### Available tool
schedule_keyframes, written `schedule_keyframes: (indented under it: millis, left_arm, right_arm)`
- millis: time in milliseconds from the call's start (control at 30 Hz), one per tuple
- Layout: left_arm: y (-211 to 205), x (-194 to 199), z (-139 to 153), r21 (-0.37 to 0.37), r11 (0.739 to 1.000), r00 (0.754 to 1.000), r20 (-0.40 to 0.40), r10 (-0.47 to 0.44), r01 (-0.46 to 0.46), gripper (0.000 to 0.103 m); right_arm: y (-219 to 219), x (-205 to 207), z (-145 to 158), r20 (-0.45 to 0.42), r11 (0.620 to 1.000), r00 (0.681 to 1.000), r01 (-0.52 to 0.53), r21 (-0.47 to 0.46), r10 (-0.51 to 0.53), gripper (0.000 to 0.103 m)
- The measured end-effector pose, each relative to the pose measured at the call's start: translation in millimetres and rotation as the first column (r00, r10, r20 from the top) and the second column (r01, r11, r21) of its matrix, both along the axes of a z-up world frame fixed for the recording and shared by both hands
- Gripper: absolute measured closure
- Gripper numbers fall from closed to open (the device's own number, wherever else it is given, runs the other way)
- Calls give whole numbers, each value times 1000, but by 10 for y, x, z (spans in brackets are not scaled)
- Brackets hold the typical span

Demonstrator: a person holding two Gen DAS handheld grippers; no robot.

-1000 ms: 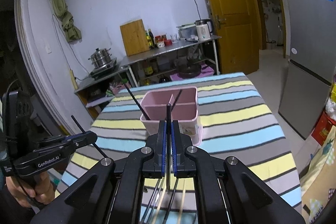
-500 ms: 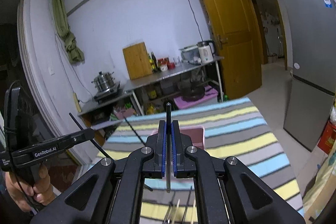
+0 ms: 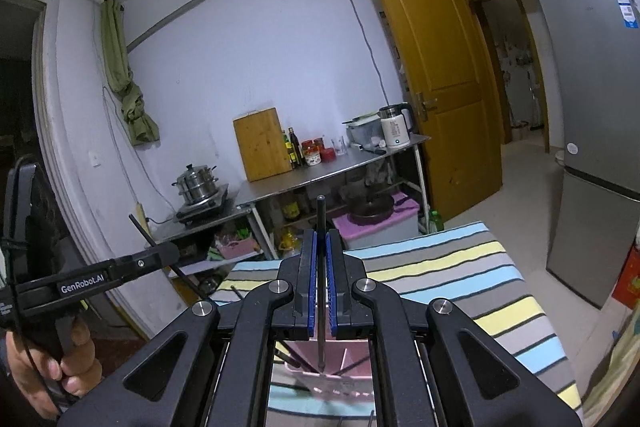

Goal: Organize utensils
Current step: 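Lift both held chopsticks over the pink basket with both grippers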

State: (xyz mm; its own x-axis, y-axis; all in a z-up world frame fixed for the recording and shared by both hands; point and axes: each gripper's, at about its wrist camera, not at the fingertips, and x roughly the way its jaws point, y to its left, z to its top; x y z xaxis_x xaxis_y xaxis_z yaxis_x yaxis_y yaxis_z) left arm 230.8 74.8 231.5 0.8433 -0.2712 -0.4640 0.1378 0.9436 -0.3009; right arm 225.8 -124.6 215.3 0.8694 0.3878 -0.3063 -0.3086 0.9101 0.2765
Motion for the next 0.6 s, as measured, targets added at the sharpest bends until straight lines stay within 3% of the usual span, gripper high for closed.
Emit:
schedule_keyframes:
  millis: [600]
  left_arm:
    - [-52,340,-697,-7,1000,997,-80,7,-8,98]
  right_arm:
    - [157,300,-569,-84,999,996,7,-49,-11,99]
